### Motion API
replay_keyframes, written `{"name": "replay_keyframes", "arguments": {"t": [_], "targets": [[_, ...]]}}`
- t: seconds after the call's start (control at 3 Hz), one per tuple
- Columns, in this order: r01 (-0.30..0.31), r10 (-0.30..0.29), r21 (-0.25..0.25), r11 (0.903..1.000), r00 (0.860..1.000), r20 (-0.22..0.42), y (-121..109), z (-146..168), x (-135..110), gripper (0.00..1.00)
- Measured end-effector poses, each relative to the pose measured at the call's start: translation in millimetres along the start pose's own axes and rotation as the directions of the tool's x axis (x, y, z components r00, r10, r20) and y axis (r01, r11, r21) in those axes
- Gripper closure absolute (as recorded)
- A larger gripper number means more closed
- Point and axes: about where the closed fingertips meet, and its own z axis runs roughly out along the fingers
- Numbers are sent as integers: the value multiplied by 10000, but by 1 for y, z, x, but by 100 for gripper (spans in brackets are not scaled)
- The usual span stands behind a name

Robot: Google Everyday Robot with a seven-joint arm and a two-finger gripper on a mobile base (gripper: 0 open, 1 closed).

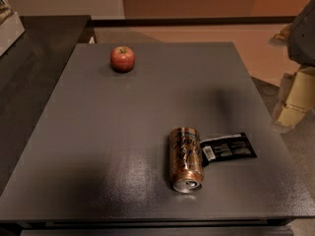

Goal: Place orange can upright

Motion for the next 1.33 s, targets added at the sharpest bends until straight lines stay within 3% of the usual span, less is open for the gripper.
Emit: {"name": "replay_keyframes", "arguments": {"t": [0.33, 0.67, 1.0, 1.33], "targets": [[0, 0, 2, 10000, 10000, 1, 0, 0, 0, 0], [1029, -1029, -163, 9946, 9947, 16, 4, 3, -11, 0], [3529, -3514, -626, 9336, 9356, 347, 17, 15, -45, 0], [5764, -5698, -985, 8112, 8170, 882, 32, 26, -77, 0]]}}
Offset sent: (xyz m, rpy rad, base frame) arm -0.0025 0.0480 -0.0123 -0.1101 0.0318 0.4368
